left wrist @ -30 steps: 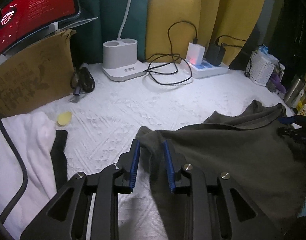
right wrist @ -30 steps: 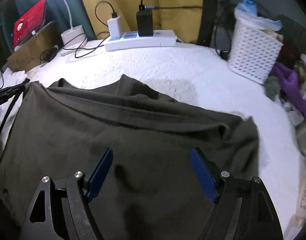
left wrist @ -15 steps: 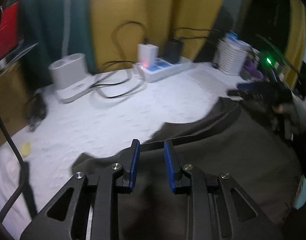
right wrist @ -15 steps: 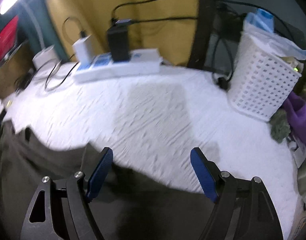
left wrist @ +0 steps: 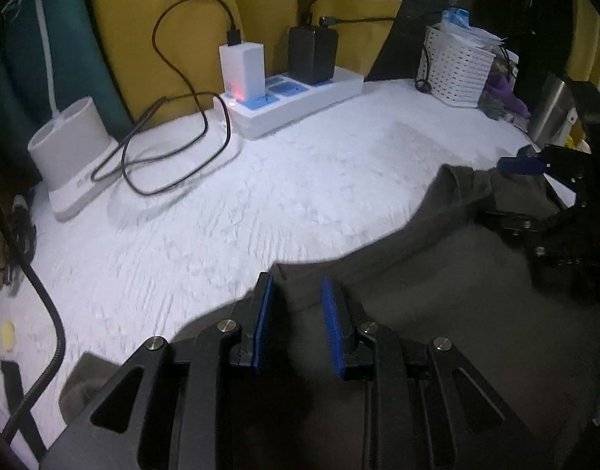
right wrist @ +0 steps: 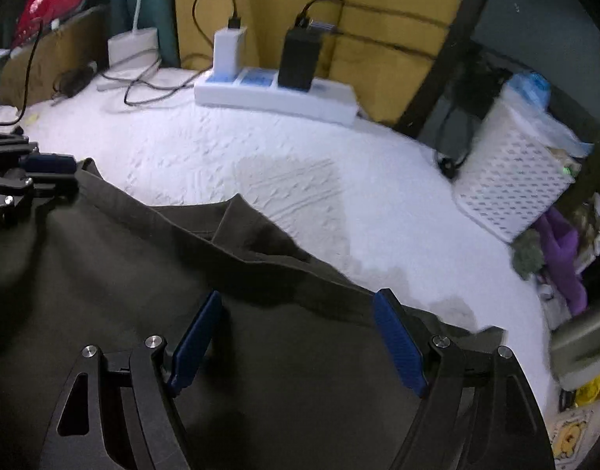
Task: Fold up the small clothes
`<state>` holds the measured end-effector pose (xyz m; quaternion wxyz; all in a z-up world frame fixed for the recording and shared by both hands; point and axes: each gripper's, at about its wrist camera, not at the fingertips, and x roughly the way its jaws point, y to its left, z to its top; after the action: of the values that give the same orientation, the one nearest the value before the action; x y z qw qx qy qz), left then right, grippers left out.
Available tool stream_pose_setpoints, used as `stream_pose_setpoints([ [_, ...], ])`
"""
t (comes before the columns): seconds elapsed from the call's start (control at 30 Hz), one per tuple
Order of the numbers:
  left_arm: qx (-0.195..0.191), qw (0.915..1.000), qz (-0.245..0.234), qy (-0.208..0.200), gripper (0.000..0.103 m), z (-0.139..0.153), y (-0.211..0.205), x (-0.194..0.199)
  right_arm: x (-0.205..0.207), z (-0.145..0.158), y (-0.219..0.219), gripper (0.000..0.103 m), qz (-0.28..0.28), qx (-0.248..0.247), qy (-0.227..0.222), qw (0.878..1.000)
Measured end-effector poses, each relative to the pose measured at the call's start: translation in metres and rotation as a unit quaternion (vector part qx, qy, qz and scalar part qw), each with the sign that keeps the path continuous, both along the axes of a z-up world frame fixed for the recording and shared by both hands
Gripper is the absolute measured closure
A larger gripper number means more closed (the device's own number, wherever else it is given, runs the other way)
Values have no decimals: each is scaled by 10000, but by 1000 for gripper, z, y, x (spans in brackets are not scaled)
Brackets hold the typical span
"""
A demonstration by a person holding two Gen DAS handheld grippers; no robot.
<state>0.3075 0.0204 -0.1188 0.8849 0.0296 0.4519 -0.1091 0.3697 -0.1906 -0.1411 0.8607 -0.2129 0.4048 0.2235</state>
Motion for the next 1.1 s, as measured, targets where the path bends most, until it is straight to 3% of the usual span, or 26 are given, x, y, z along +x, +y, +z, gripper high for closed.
stream_pose_setpoints([
  [0.17,30,10000,80,-26,77,1,4,1,24,4,0,22,-228,269,-35,9994],
  [0.27,69,9993,266,-247,73,14,15,-9,21,19,-17,22,-376,319,-213,9986],
  [0.37,-29,9980,521,-363,65,22,31,-22,14,38,-54,22,-708,350,-451,9959],
  [0.5,-46,9959,779,-456,64,31,46,-44,2,49,-110,22,-1262,314,-606,9897],
  [0.7,-58,9939,1007,-447,61,34,52,-84,-16,30,-165,23,-1655,401,-437,9844],
  [0.83,-56,9924,1199,-266,60,29,57,-110,-24,17,-177,42,-1616,547,-221,9851],
  [0.9,-58,9909,1335,-152,59,24,61,-122,-25,13,-180,52,-1450,883,-18,9855],
  [1.1,92,9852,1704,155,51,10,75,-148,-4,-5,-174,54,-1198,1102,353,9860],
])
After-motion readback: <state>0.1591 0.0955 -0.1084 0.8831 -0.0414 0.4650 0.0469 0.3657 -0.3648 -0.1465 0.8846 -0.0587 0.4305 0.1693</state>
